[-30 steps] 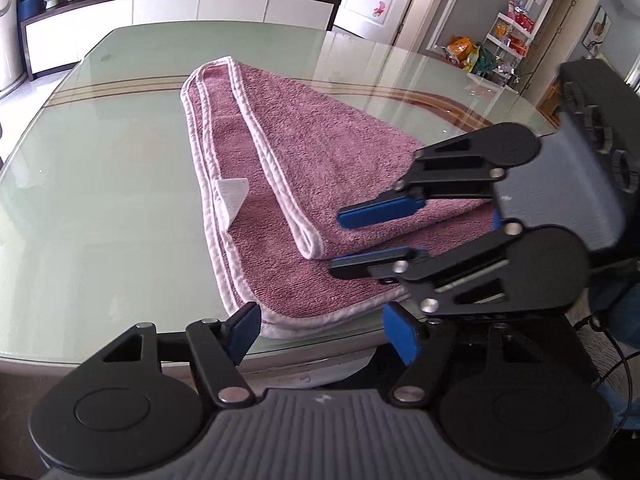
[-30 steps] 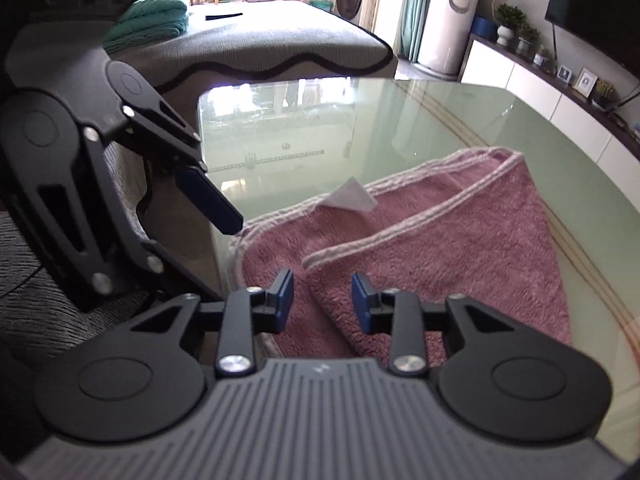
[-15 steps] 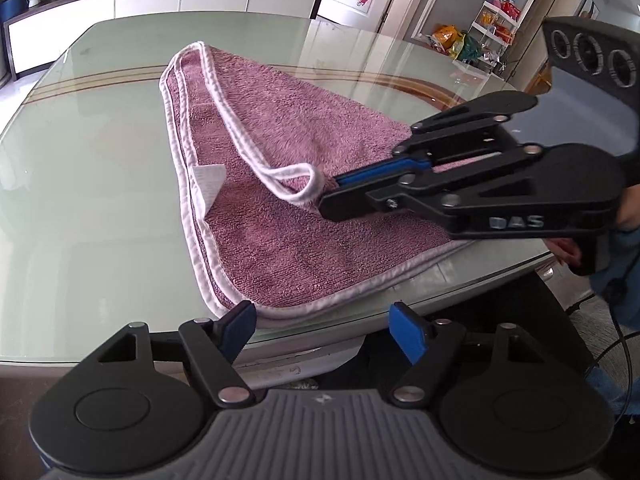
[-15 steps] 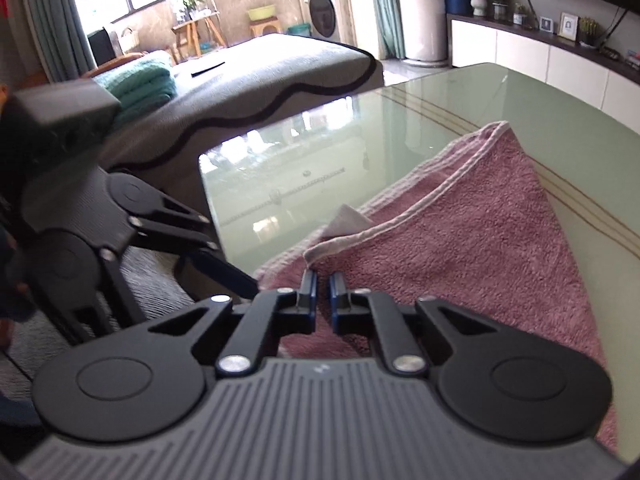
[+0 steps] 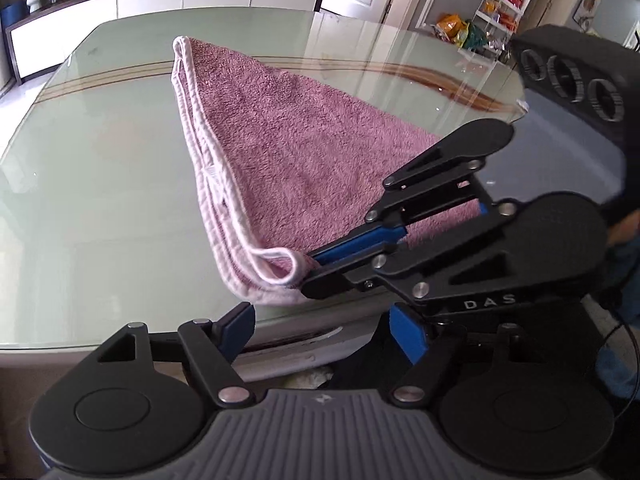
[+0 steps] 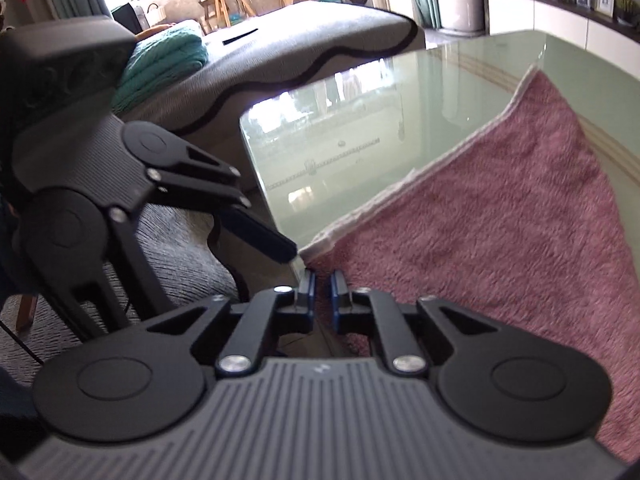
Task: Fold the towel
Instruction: 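Release the folded corner with the right gripper and smooth the triangle flat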
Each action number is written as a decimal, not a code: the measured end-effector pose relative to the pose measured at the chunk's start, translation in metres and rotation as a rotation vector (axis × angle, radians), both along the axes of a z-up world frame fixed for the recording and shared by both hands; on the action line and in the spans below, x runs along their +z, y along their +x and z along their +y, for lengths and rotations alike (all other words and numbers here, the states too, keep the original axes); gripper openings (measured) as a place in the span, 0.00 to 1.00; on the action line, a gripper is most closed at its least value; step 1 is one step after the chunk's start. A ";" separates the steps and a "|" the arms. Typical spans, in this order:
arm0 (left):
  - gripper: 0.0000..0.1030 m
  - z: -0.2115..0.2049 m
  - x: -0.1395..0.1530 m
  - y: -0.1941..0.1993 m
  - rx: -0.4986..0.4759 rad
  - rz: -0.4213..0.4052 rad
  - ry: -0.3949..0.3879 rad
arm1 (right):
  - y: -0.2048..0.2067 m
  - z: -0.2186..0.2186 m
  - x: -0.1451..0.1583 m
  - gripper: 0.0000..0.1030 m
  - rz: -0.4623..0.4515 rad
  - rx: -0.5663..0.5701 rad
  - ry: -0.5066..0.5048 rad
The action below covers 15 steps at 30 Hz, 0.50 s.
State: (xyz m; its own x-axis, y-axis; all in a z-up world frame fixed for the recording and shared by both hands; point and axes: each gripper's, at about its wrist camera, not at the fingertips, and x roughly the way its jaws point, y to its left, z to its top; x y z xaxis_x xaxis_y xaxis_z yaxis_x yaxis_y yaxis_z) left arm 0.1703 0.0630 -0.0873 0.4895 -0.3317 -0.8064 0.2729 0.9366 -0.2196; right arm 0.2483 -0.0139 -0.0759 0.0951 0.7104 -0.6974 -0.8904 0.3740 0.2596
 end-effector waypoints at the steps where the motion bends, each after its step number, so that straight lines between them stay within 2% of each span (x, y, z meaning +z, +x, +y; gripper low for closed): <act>1: 0.77 0.002 0.002 -0.001 0.003 -0.002 -0.001 | 0.001 -0.001 0.000 0.20 0.012 -0.004 0.010; 2: 0.78 0.004 0.004 -0.001 0.005 -0.004 -0.003 | 0.001 -0.004 0.001 0.23 0.022 -0.018 0.021; 4: 0.79 0.003 0.009 -0.001 0.011 -0.017 -0.003 | 0.001 -0.014 0.008 0.37 -0.002 -0.073 0.042; 8: 0.80 -0.005 0.021 0.002 0.012 -0.057 -0.018 | -0.011 -0.064 0.028 0.40 -0.103 -0.238 0.096; 10: 0.80 -0.012 0.025 0.007 0.009 -0.075 -0.035 | -0.017 -0.098 0.032 0.43 -0.113 -0.333 0.116; 15: 0.80 -0.033 0.023 0.027 0.007 -0.074 -0.033 | -0.034 -0.182 0.026 0.43 -0.018 -0.518 0.143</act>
State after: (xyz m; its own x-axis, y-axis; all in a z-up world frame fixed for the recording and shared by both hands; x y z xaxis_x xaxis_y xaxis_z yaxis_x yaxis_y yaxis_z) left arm 0.1972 0.0304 -0.0644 0.5499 -0.3534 -0.7568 0.2828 0.9313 -0.2295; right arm 0.2139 -0.1962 -0.0501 0.4693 0.6553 -0.5919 -0.6031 0.7275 0.3271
